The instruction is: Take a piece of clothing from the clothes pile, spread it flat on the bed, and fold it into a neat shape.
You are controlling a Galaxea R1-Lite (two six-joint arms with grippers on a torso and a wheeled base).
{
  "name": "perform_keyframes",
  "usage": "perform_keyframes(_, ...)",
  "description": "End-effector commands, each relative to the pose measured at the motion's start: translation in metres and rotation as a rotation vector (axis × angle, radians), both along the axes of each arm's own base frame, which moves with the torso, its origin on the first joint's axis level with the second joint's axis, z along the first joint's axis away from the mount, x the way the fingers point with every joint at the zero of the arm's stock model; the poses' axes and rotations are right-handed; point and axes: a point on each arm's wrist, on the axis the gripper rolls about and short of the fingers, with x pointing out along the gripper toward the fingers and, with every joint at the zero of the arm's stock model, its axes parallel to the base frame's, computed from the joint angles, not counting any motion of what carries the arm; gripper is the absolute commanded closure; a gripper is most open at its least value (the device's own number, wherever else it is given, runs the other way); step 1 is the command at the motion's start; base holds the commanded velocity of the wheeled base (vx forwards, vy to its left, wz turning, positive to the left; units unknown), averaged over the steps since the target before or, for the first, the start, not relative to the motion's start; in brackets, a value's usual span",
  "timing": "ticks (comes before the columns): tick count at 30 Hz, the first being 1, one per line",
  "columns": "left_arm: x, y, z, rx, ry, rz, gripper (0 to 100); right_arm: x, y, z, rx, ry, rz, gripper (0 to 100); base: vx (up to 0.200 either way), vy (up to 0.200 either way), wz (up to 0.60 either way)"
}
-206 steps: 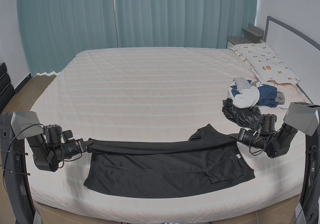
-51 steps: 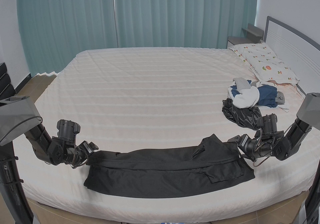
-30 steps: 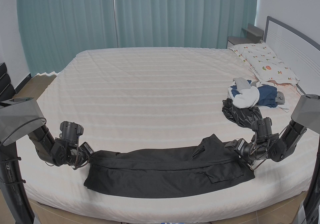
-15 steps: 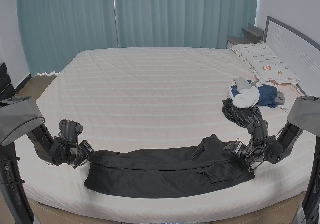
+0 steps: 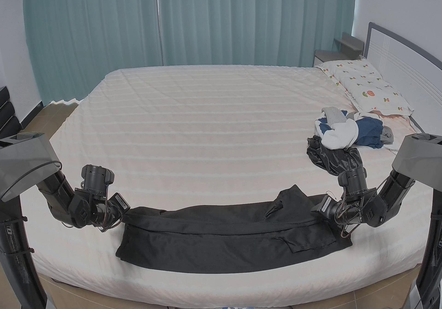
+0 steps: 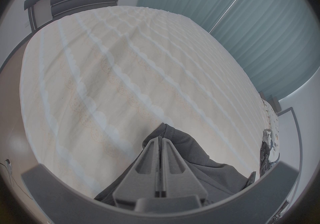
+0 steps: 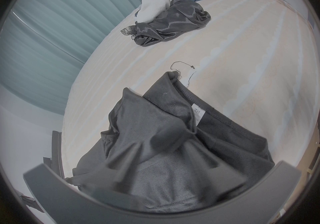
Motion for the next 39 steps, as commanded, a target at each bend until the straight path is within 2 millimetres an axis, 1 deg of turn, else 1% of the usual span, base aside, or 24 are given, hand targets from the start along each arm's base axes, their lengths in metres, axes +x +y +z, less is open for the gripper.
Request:
perform_keyframes(1,0.000,0.000,0.000,0.001,-0.001,0.003,100,-0.001,0.000,0.000,-0.009,0.003,0.001,100,0.000,0.000,0.00)
perform_keyframes(6,0.000,0.001,-0.001,0.016,0.001,0.015,100,-0.001,-0.001,0.002,-0.065,-0.013,-0.006,100,0.000,0.000,0.00)
perform_keyframes(10,0.001,0.002,0.002,0.026,-0.012,0.026,100,0.002,-0.002,0.007,-0.058,-0.040,-0.008,100,0.000,0.000,0.00)
perform_keyframes(12,0.006,0.002,0.007,0.023,-0.038,0.032,100,0.009,-0.004,0.021,-0.029,-0.089,-0.020,100,0.000,0.000,0.00)
perform_keyframes(13,0.007,0.003,0.008,0.022,-0.043,0.034,100,0.010,-0.005,0.023,-0.025,-0.097,-0.023,100,0.000,0.000,0.00)
perform_keyframes(15,0.016,0.007,0.014,0.014,-0.096,0.058,100,0.017,-0.005,0.032,0.001,-0.134,-0.021,100,0.000,0.000,0.00)
perform_keyframes(19,0.033,0.008,0.026,-0.045,-0.262,0.134,100,0.041,-0.001,0.045,0.067,-0.251,-0.052,100,0.000,0.000,0.00)
perform_keyframes(20,0.036,0.008,0.027,-0.054,-0.303,0.157,100,0.046,0.000,0.047,0.084,-0.287,-0.067,100,0.000,0.000,0.00)
perform_keyframes(21,0.037,0.008,0.028,-0.056,-0.321,0.167,100,0.048,0.000,0.048,0.091,-0.304,-0.077,100,0.000,0.000,0.00)
perform_keyframes(23,0.039,0.009,0.024,-0.048,-0.397,0.189,100,0.052,0.001,0.052,0.124,-0.402,-0.098,100,0.000,0.000,0.00)
perform_keyframes(25,0.038,0.009,0.014,-0.042,-0.413,0.185,100,0.049,0.002,0.048,0.121,-0.416,-0.092,100,0.000,0.000,0.00)
perform_keyframes(28,0.032,0.008,0.002,-0.007,-0.390,0.150,100,0.040,0.001,0.034,0.092,-0.364,-0.075,100,0.000,0.000,0.00)
perform_keyframes(33,0.025,0.007,0.003,0.015,-0.373,0.127,100,0.032,-0.003,0.026,0.055,-0.324,-0.061,100,0.000,0.000,0.00)
perform_keyframes(34,0.021,0.007,0.001,0.024,-0.357,0.117,100,0.027,-0.005,0.024,0.038,-0.304,-0.053,100,0.000,0.000,0.00)
perform_keyframes(35,0.020,0.006,0.001,0.026,-0.354,0.113,100,0.025,-0.005,0.023,0.034,-0.298,-0.051,100,0.000,0.000,0.00)
perform_keyframes(36,0.015,0.006,-0.004,0.038,-0.327,0.077,100,0.021,-0.006,0.020,0.016,-0.280,-0.038,100,0.000,0.000,0.00)
perform_keyframes(39,0.003,0.006,-0.008,0.061,-0.283,0.010,100,0.016,-0.007,0.015,-0.020,-0.258,-0.012,100,0.000,0.000,0.00)
